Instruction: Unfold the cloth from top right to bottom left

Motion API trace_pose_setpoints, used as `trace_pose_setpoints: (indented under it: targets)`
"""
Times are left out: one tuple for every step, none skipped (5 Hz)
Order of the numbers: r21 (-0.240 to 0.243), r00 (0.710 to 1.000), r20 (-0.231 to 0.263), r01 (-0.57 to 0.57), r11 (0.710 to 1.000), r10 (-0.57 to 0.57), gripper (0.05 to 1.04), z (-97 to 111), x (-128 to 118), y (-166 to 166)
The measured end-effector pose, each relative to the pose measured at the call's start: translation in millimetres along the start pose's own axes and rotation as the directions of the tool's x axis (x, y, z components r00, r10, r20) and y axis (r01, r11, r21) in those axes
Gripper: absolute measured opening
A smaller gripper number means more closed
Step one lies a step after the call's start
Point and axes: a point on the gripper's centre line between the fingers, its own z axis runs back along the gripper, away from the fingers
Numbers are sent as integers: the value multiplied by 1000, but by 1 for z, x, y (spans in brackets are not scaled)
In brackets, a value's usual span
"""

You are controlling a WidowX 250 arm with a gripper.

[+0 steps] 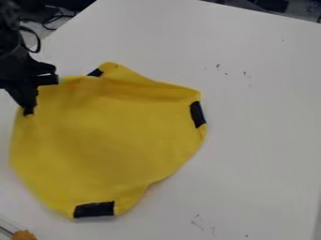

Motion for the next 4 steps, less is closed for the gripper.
trace_pose_setpoints:
  targets:
    - [-23,1000,-21,-1,1000,1,235,-18,-5,12]
    - [-25,999,-29,15,1000,-16,500,-23,-5,14]
    - [1,999,-38,23,1000,-23,809,-22,-5,19]
    - [59,999,-49,17,998,-14,998,-20,-6,29]
